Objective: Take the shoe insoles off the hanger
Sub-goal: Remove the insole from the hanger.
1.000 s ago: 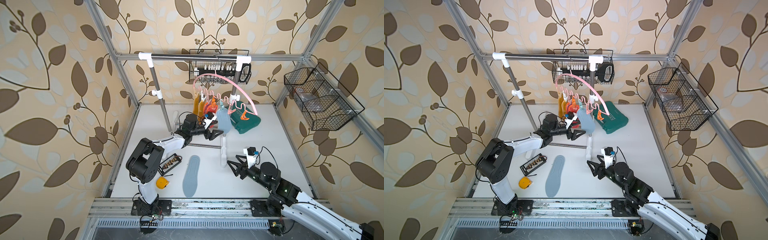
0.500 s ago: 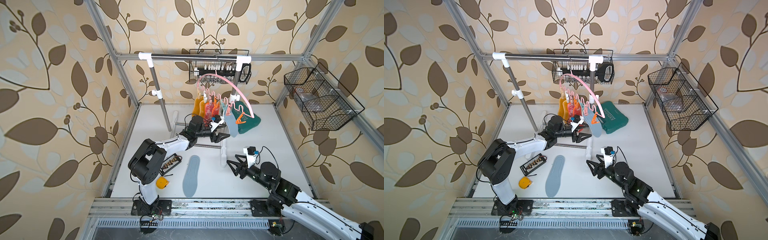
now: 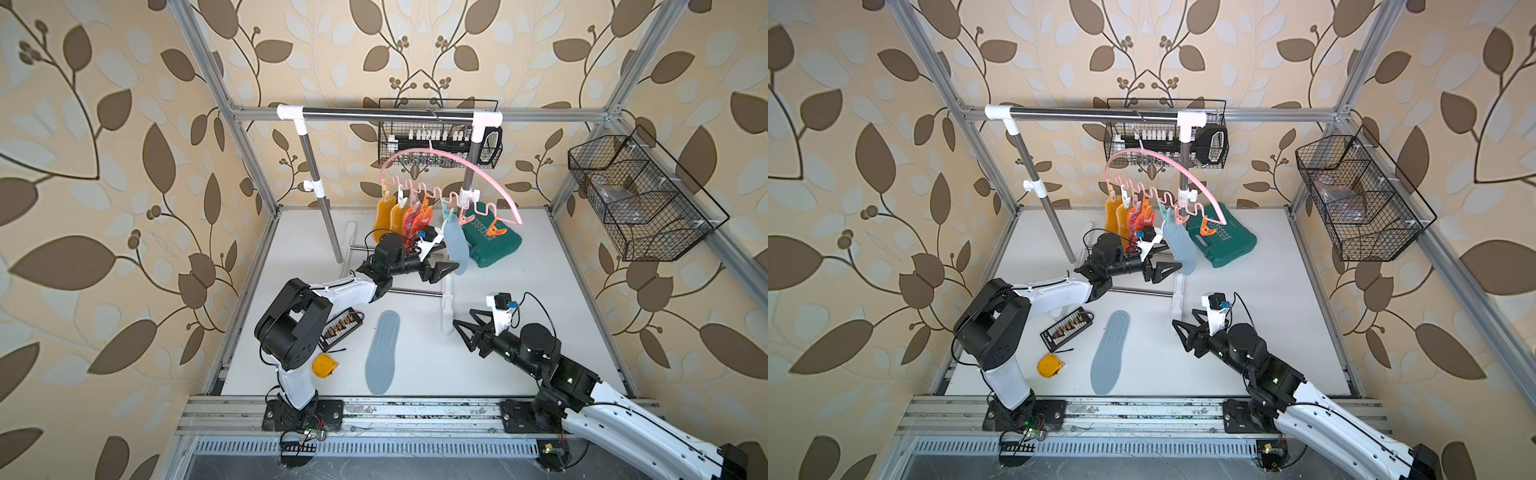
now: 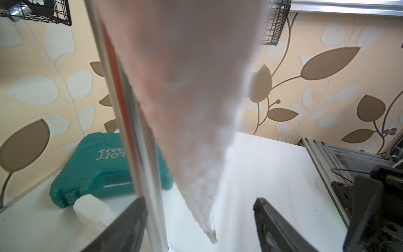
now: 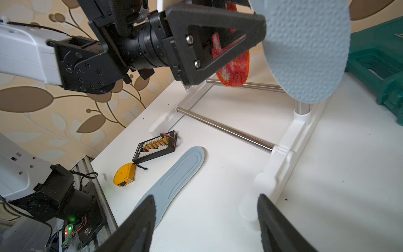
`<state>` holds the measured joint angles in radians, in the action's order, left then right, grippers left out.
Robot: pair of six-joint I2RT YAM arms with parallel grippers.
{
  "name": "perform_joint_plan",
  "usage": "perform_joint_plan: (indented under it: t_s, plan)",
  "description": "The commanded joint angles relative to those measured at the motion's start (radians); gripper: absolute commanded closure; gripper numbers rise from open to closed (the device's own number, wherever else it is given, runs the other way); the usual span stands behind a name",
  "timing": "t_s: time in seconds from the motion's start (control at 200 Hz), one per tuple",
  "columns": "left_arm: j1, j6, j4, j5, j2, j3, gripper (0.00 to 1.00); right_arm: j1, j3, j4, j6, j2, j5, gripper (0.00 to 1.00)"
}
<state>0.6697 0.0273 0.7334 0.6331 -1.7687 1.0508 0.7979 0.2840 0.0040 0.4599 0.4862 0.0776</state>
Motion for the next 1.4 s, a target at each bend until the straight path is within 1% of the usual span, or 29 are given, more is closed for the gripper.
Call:
perform_joint_plan:
  t_s: [0.0,0.185,0.26,0.375,0.395,0.515,0.655,0.73,0.81,0.885,0.965,0.995,1.02,1.085,1.115,1.16,1.215,1.25,1.31,1.36,1.395]
  plan:
    - [0.013,0.054,0.124,-0.001,0.072,-0.038,0.18,-0.002,-0.011,0.022,0.012,0.006,-0.008,0.28]
    - [0.022,0.040,0.130,-0.045,0.103,-0.060,0.17,-0.002,-0.016,0.030,0.025,0.007,-0.008,0.28]
    - [0.022,0.028,0.143,-0.080,0.107,-0.063,0.17,-0.002,-0.017,0.030,0.029,0.009,-0.006,0.28]
    - [0.023,0.023,0.154,-0.139,0.109,-0.063,0.21,-0.002,-0.016,0.037,0.040,0.011,-0.010,0.28]
    - [0.024,0.023,0.157,-0.147,0.109,-0.063,0.23,-0.002,-0.014,0.036,0.039,0.011,-0.012,0.28]
    - [0.024,0.032,0.163,-0.186,0.114,-0.065,0.46,-0.002,-0.014,0.031,0.043,0.008,-0.010,0.28]
    - [0.025,0.043,0.173,-0.192,0.128,-0.090,0.65,-0.003,-0.013,0.023,0.046,0.000,-0.011,0.28]
    - [0.025,0.046,0.139,-0.185,0.149,-0.103,0.76,-0.003,-0.017,0.023,0.047,-0.004,-0.005,0.28]
    - [0.024,0.043,0.063,-0.175,0.186,-0.118,0.88,-0.003,-0.017,0.029,0.037,-0.003,0.001,0.28]
    - [0.025,0.042,0.027,-0.168,0.238,-0.156,0.94,-0.002,-0.011,0.030,0.007,0.011,0.010,0.28]
    - [0.024,0.041,0.002,-0.178,0.305,-0.204,0.95,-0.002,0.011,0.030,-0.052,0.040,-0.014,0.28]
    - [0.025,0.034,-0.025,-0.179,0.319,-0.215,0.94,-0.002,0.022,0.031,-0.075,0.051,-0.030,0.28]
    - [0.024,0.026,-0.059,-0.173,0.366,-0.219,0.93,-0.002,0.033,0.031,-0.100,0.059,-0.046,0.28]
    - [0.024,-0.008,-0.182,-0.140,0.424,-0.208,0.93,-0.003,0.074,0.016,-0.161,0.086,-0.097,0.28]
    - [0.024,-0.023,-0.250,-0.127,0.447,-0.193,0.93,-0.007,0.107,-0.006,-0.186,0.108,-0.133,0.24]
    - [0.024,-0.040,-0.354,-0.109,0.475,-0.166,0.98,-0.018,0.165,-0.047,-0.228,0.152,-0.219,0.24]
    - [0.024,-0.048,-0.462,-0.100,0.509,-0.139,1.00,-0.035,0.221,-0.065,-0.271,0.206,-0.355,0.24]
    - [0.024,-0.048,-0.510,-0.097,0.533,-0.131,1.00,-0.049,0.248,-0.063,-0.286,0.232,-0.437,0.24]
    - [0.023,-0.054,-0.569,-0.092,0.580,-0.136,1.00,-0.075,0.281,-0.036,-0.290,0.263,-0.540,0.25]
    - [0.022,-0.055,-0.605,-0.106,0.623,-0.144,0.99,-0.088,0.303,-0.007,-0.285,0.276,-0.606,0.25]
    - [0.022,-0.055,-0.621,-0.114,0.652,-0.155,0.97,-0.123,0.318,0.011,-0.277,0.283,-0.640,0.25]
